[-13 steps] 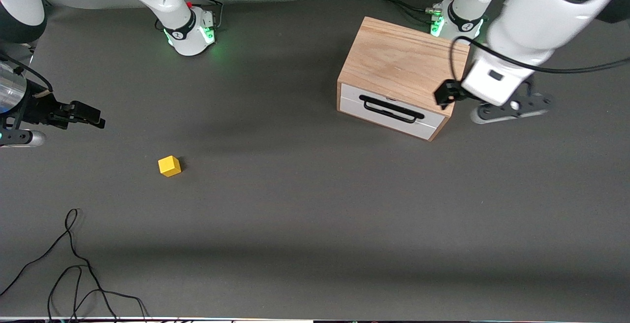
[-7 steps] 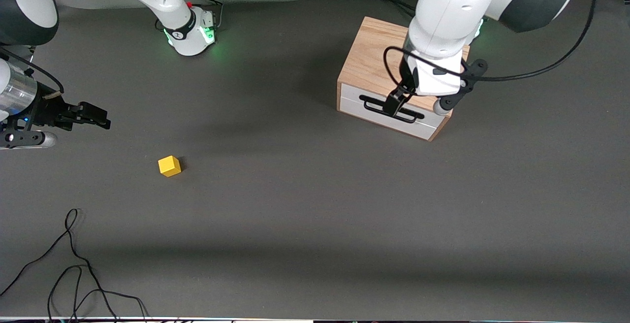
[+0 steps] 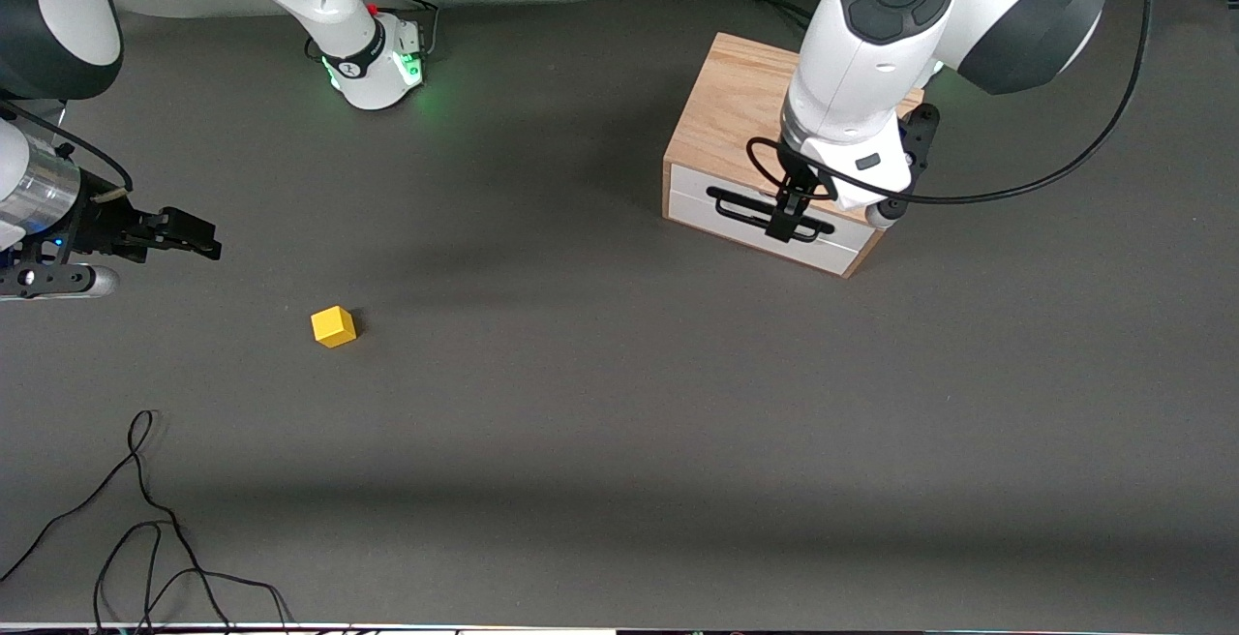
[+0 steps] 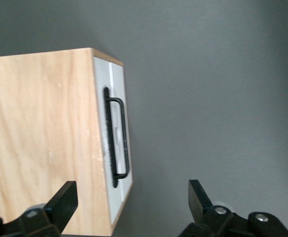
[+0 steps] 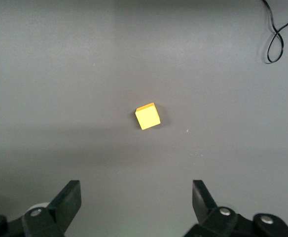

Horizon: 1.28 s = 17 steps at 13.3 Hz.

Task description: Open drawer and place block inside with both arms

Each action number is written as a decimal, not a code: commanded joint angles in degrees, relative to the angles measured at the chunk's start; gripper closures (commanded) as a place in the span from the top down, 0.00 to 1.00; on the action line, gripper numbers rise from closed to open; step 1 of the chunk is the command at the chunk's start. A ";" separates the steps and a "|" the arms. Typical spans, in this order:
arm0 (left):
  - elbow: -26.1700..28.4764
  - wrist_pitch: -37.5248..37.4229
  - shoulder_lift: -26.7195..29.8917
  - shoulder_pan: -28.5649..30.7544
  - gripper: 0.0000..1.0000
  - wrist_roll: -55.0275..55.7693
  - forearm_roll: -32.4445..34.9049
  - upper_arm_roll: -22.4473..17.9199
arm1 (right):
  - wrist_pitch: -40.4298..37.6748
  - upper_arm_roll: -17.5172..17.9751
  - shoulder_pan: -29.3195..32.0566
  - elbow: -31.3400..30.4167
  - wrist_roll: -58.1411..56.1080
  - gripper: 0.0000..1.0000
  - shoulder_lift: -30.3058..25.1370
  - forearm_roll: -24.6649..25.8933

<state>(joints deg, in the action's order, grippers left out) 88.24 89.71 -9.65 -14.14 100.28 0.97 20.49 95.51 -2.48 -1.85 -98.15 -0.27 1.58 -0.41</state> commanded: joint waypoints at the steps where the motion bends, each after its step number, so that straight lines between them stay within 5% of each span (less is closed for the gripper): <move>1: 0.53 -3.48 0.78 -0.54 1.00 1.41 -1.14 -0.54 | 1.43 0.02 -0.26 -0.73 -0.52 1.00 -0.62 0.59; 17: 2.37 3.18 -9.94 -2.47 1.00 6.95 -2.99 -0.98 | 2.23 0.02 -0.96 -2.22 -0.17 1.00 -1.05 0.59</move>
<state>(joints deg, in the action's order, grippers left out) 89.72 91.42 -19.05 -15.78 105.81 -2.94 19.88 96.76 -2.46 -2.54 -99.19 -0.27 1.73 -0.41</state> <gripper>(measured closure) 0.000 0.000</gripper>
